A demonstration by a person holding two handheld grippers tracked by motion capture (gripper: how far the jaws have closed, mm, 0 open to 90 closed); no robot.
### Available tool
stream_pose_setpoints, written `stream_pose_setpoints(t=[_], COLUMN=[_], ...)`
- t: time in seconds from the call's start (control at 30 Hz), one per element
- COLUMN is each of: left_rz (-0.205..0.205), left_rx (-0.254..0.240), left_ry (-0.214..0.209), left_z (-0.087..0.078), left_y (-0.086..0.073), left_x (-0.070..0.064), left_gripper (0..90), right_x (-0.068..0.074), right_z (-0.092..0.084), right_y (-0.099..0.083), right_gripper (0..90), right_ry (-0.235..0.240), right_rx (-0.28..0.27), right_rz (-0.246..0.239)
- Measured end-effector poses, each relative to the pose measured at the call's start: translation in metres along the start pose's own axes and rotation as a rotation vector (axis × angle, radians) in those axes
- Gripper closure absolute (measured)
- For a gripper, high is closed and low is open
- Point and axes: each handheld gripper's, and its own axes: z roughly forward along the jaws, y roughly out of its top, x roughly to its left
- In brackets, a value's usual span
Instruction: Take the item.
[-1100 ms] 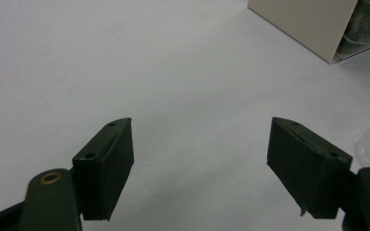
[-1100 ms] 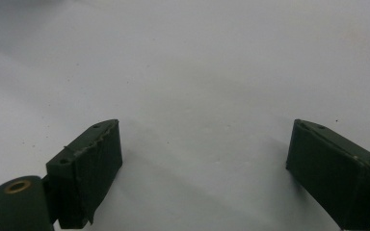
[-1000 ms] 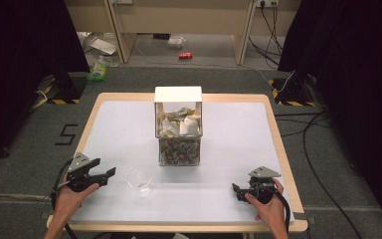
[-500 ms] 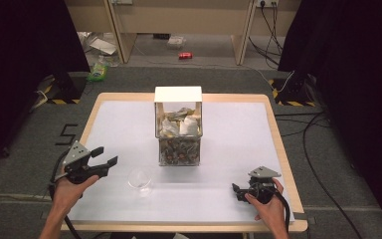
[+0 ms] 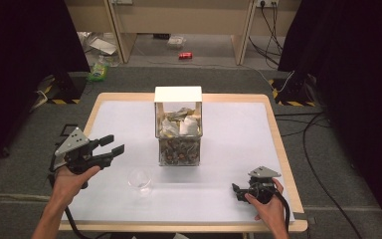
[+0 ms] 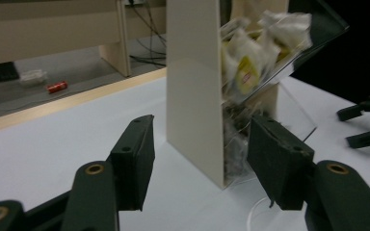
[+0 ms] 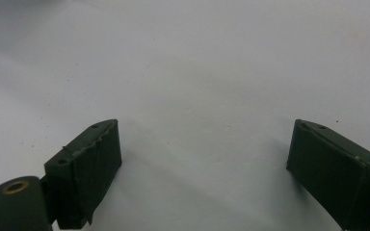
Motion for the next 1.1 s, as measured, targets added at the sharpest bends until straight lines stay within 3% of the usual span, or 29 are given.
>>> stream_pose_setpoints(t=[0.17,0.37,0.73,1.1], left_rz=[0.05,0.079,0.085,0.121], left_rx=[-0.017,-0.031,-0.055,-0.041], left_ry=[-0.019,-0.055,-0.105,-0.115], left_z=[0.002,0.006,0.022,0.043], left_y=[0.016,0.028,0.045,0.053], left_x=[-0.012,-0.025,-0.04,-0.049], left_gripper=[46.7,48.1,49.1,53.2], right_x=[0.0,0.0,0.0,0.0], right_z=[0.0,0.0,0.0,0.0], right_y=[0.0,0.0,0.0,0.0], right_gripper=[12.2,12.2,12.1,12.1], right_ry=[0.0,0.0,0.0,0.0], right_rx=[0.001,0.0,0.001,0.001], right_rz=[0.0,0.0,0.001,0.0])
